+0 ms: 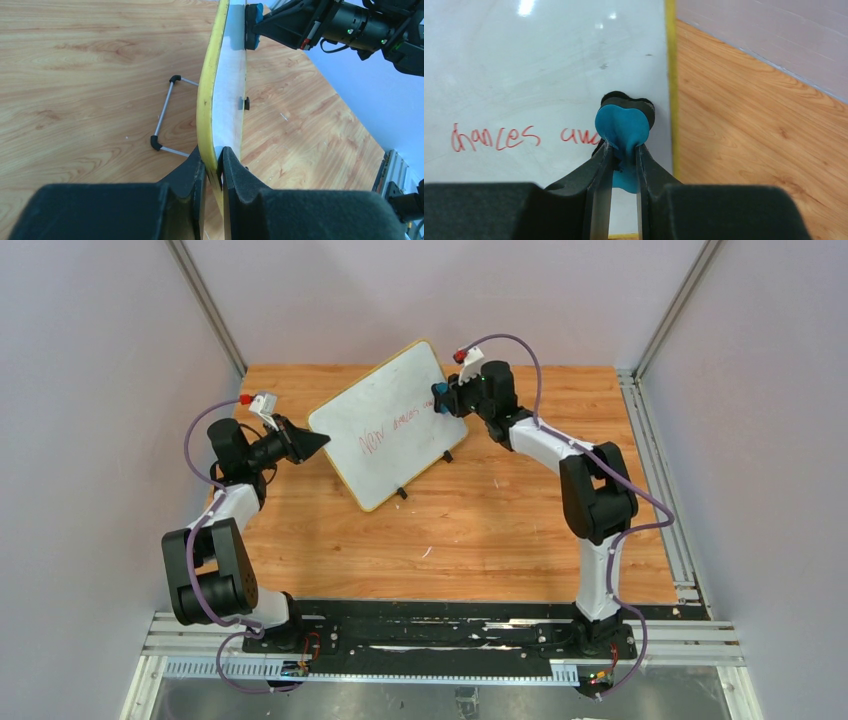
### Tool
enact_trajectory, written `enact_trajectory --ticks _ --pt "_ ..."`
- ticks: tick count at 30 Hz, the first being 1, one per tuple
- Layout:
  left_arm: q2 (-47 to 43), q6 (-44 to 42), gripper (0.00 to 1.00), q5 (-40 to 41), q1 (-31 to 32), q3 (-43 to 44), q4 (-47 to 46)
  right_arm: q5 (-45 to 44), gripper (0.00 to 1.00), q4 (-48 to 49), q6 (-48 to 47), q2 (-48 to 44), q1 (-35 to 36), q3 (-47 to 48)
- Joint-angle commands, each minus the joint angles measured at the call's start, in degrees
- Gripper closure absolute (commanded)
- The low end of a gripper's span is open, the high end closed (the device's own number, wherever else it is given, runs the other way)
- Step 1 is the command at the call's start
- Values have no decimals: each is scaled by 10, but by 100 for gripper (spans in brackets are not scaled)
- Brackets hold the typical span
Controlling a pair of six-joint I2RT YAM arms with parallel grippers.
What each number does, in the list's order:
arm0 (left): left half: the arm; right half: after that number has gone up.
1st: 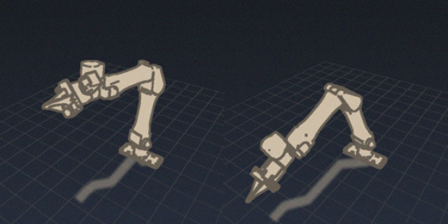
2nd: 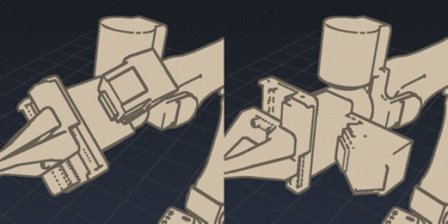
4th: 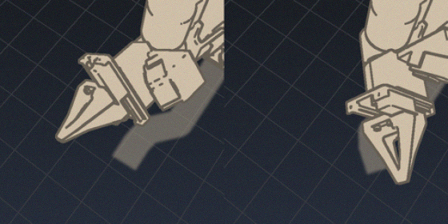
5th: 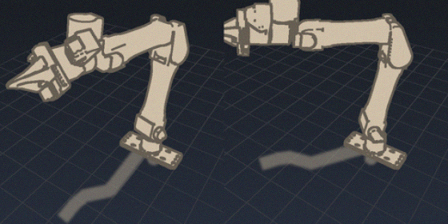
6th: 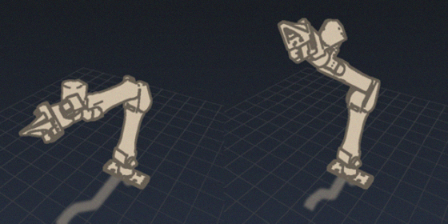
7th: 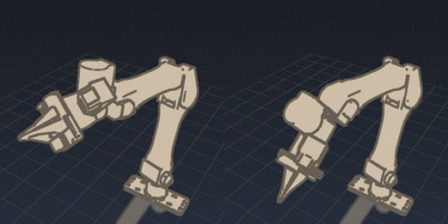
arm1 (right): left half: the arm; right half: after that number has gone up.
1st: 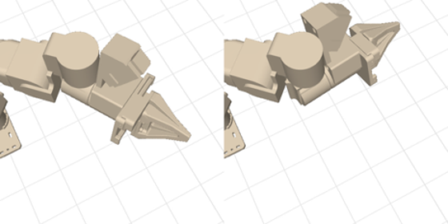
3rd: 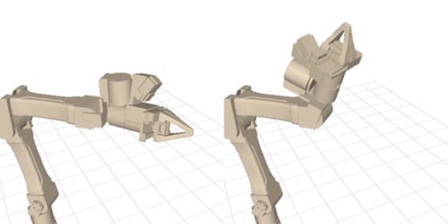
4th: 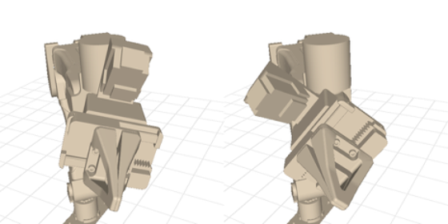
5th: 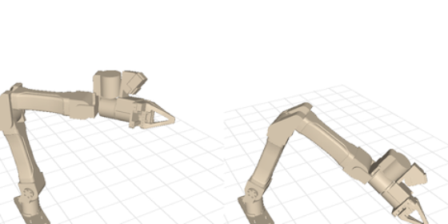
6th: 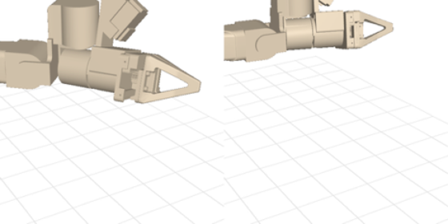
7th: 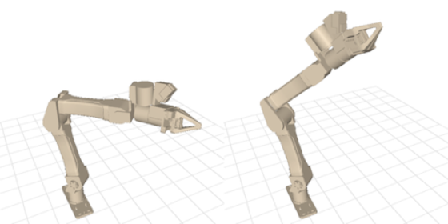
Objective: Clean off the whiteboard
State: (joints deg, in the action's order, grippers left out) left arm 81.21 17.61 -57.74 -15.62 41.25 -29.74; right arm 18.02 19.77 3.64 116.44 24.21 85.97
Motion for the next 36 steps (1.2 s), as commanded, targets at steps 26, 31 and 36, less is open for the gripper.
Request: enact_trajectory --ticks 26,31,36 --pt "-5 -76 100 30 2 -2 53 36 99 -4 2 20 -58 18" --pt "-6 -84 100 32 2 -3 64 29 99 15 2 -6 -36 -22" --pt "-8 -88 100 35 2 -2 69 15 99 32 16 -25 -22 -52"
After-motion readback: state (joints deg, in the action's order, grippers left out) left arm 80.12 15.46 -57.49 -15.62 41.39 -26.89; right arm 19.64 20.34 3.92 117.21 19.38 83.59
